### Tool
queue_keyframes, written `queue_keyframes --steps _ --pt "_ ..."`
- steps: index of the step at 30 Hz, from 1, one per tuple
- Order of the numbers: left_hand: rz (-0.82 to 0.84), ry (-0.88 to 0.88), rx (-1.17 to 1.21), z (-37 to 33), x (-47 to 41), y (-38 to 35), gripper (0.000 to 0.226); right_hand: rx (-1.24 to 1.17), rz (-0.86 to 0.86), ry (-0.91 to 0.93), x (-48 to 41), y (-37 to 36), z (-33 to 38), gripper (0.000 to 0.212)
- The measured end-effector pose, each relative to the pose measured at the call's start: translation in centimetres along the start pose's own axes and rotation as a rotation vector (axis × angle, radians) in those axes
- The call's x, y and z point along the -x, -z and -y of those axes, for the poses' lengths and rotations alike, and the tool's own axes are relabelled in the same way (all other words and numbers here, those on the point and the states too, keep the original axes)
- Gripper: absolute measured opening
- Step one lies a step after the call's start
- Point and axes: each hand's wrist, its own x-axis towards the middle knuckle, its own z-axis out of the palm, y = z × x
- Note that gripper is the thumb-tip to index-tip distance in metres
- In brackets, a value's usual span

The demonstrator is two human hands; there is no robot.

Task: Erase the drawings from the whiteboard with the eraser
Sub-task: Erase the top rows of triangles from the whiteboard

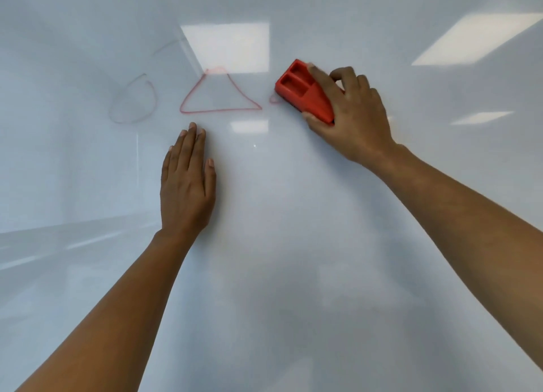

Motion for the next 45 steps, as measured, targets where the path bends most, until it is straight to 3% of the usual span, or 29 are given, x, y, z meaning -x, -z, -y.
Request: queue_keyframes --steps 5,7,13,17,23,26,34,38,45 --pt "0.021 -0.044 0.006 0.7 0.1 0.1 0.051 -0.024 -0.104 -0.369 -2.4 -0.5 0.6 0.069" --pt "0.022 -0.058 -0.002 0.9 0.1 0.1 0.051 -0.029 -0.105 -0.424 -3.1 -0.9 2.1 0.069" --pt "-0.022 -0.07 0.036 1.1 0.2 -0.2 0.05 -0.021 0.022 -0.015 0.7 -1.5 6.8 0.068" --pt "-0.041 -0.064 0.083 1.1 0.2 0.0 0.049 -0.021 0.067 0.07 2.4 -0.8 5.1 0.07" --pt "-0.072 -0.04 0.032 3.2 -0.2 1.2 0.049 -0.108 -0.082 -0.43 -1.6 0.1 1.6 0.071" --pt "-0.107 -0.003 0.009 4.6 -0.5 1.7 0.049 -0.093 -0.094 -0.499 -3.6 -0.7 4.1 0.071" --pt "-0.151 0.068 -0.036 7.3 0.1 2.6 0.049 -0.067 0.085 0.161 2.8 -2.6 11.7 0.069" --pt "-0.125 0.071 -0.03 8.1 0.4 3.0 0.05 -0.004 0.128 0.304 1.9 -2.0 9.6 0.069" --pt "-0.107 0.055 -0.011 8.8 0.7 3.2 0.05 -0.029 -0.051 -0.277 -6.3 -2.2 7.8 0.069"
